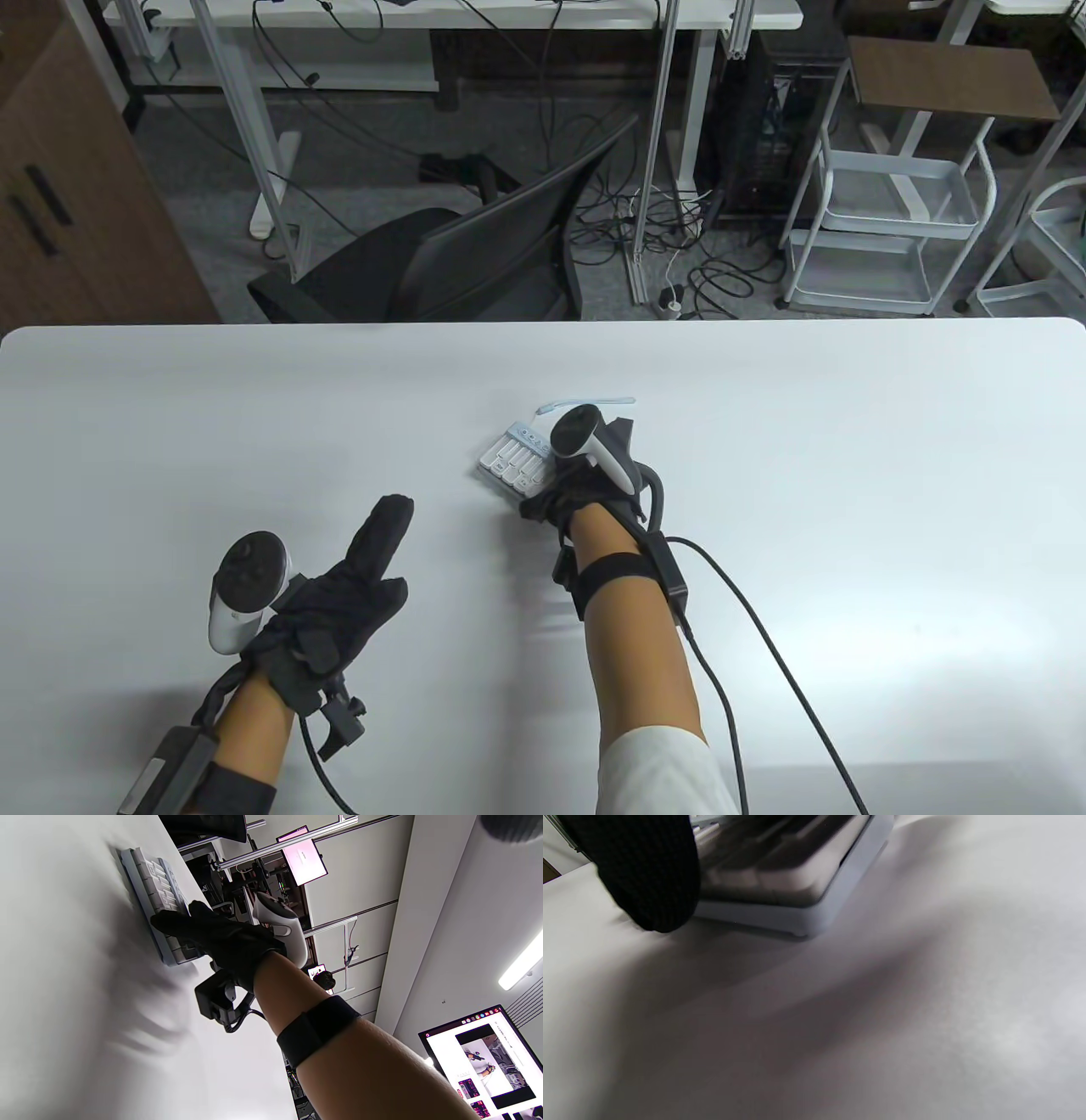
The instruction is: Press Re-Fa-La on toy piano
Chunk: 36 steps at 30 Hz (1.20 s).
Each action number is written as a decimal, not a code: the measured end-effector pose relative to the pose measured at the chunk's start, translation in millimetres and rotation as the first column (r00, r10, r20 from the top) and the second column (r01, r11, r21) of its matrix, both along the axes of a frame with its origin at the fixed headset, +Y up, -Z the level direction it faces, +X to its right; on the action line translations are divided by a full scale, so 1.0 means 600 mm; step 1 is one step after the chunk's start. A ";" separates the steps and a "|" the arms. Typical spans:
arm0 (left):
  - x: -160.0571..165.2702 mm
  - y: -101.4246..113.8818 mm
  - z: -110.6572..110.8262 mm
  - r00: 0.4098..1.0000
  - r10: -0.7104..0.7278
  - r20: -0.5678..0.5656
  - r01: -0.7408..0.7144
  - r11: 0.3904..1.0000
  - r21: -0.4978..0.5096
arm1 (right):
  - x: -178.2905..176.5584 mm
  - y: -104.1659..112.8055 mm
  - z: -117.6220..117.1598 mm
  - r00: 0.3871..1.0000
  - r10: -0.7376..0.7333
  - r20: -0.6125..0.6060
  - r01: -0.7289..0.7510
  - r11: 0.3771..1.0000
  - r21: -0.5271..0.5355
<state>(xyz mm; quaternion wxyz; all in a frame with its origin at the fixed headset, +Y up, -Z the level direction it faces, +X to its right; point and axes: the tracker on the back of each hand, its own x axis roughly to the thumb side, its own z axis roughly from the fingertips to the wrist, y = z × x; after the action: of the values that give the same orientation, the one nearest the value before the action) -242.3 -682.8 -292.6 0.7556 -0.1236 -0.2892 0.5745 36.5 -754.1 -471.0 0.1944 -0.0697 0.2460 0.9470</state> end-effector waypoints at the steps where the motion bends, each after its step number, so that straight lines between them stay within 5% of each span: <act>1: 0.000 0.000 0.000 1.000 0.000 -0.001 0.000 1.000 0.001 | -0.001 -0.001 0.000 1.000 0.003 0.001 -0.003 1.000 0.006; 10: -0.001 0.000 0.000 1.000 -0.002 -0.002 0.002 1.000 0.006 | 0.004 0.011 0.001 0.999 -0.041 -0.002 0.041 0.996 0.084; 24: 0.003 0.000 0.002 1.000 -0.005 0.009 0.005 1.000 0.015 | 0.032 0.091 0.094 0.930 -0.095 -0.356 0.156 0.977 0.146; 36: 0.005 -0.002 0.003 1.000 -0.014 0.014 0.014 1.000 0.018 | 0.024 0.065 0.174 0.861 -0.113 -0.496 0.191 0.976 0.109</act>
<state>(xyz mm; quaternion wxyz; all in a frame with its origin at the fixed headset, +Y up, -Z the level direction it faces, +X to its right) -239.3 -683.9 -290.9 0.7587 -0.1230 -0.2989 0.5656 51.0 -715.2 -366.7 0.2053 0.2055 0.2177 0.9318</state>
